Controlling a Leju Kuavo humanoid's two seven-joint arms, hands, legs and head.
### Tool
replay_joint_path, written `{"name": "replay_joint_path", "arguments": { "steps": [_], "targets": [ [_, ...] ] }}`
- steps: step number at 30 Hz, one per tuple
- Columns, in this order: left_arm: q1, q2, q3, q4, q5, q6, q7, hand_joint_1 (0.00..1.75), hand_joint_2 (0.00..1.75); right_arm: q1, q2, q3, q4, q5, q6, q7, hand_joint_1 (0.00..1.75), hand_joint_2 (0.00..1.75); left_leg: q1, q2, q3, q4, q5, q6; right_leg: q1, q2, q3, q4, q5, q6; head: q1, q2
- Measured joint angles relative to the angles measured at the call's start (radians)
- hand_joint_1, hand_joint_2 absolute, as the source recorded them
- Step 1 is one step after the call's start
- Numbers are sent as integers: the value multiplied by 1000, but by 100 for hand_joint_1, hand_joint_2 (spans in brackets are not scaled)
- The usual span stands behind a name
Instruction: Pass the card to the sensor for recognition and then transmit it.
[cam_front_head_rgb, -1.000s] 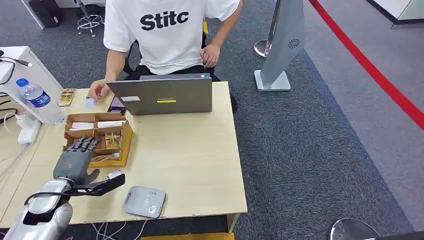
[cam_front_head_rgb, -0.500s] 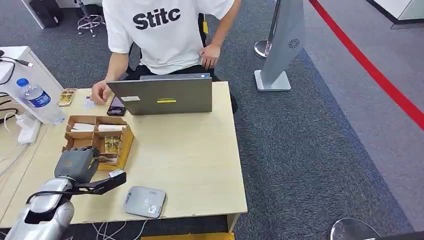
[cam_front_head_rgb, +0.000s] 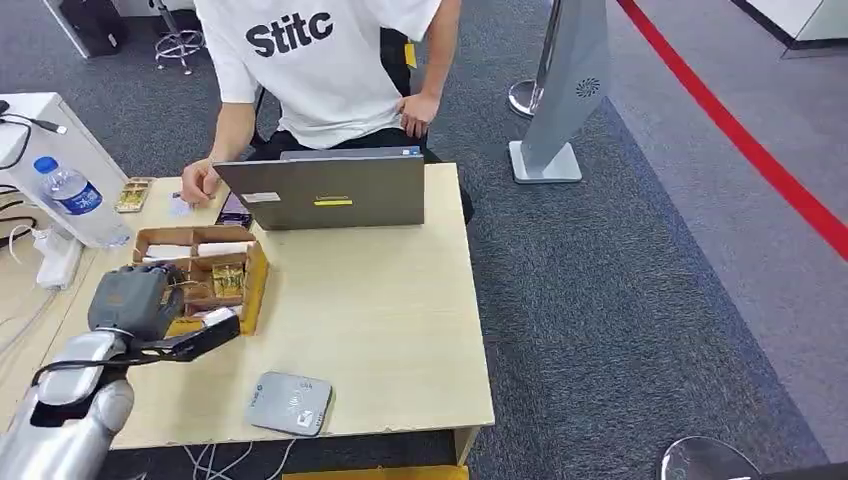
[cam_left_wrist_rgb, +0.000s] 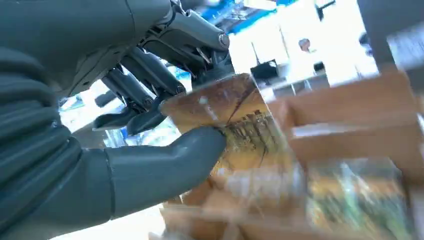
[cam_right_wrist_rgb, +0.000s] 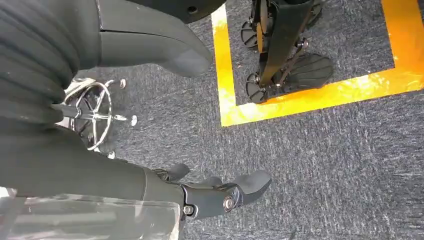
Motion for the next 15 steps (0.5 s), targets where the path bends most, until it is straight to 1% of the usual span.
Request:
{"name": "replay_joint_path", "arguments": {
  "steps": [3, 6, 11, 15],
  "targets": [
    [-40, 10, 14, -22, 10, 3, 2, 175, 175, 0, 0, -4, 0, 1, -2, 0, 0, 175, 0, 0, 0, 0, 1, 0, 0, 0, 0, 0, 1, -1, 0, 0],
    [-106, 24, 31, -34, 18, -3, 13, 175, 175, 0, 0, -5, 0, 3, -6, 0, 0, 175, 0, 0, 0, 0, 1, 0, 0, 0, 0, 0, 1, -1, 0, 0],
    [-201, 46, 43, -29, 18, -33, 43, 175, 175, 0, 0, -6, 0, 7, -8, 1, 0, 175, 0, 0, 0, 0, 1, 0, 0, 0, 0, 0, 2, -2, 0, 0],
    [-236, 53, 45, -21, 17, -37, 50, 175, 175, 0, 0, -7, 0, 7, -8, 1, 0, 175, 0, 0, 0, 0, 1, 0, 0, 0, 0, 0, 2, -2, 0, 0]
  ]
}}
